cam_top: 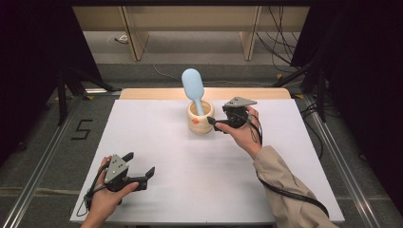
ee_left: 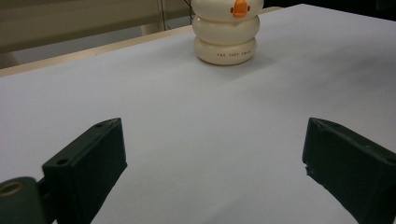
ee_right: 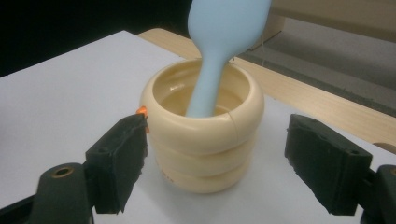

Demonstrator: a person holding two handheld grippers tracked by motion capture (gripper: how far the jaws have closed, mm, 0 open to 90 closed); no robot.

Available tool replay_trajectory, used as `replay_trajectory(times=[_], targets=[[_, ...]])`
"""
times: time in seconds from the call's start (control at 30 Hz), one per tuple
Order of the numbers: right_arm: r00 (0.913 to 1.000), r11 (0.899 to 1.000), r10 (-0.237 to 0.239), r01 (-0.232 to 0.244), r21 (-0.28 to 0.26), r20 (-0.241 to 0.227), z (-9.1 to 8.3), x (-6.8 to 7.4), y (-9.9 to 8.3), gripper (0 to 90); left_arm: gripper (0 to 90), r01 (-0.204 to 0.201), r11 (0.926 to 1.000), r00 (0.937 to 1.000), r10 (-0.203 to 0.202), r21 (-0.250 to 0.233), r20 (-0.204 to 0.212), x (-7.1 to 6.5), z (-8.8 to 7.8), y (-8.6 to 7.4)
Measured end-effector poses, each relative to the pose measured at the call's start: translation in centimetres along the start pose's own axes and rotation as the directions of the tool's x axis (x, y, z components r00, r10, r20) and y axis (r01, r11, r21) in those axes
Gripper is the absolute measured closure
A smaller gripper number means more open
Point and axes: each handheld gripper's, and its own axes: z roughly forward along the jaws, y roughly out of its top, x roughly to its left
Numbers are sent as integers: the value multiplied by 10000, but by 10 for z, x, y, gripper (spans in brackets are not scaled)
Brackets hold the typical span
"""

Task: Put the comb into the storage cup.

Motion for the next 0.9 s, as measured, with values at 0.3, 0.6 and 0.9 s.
replay_trajectory(times=[0.3, 0.6, 0.9], targets=[[10000, 10000, -50, 50, -68, -47, -11, -2, -8, 217, 54, 29, 10000, 10000, -29, -28, 3, 0, 0, 0], [10000, 9999, 0, 0, -103, -28, -26, -6, -16, 214, 53, 4, 10000, 10000, -4, -33, -14, 0, 0, 0], [10000, 9999, 45, -45, -103, -11, -40, -10, -25, 211, 53, -27, 10000, 10000, 27, 2, -40, 0, 0, 0]])
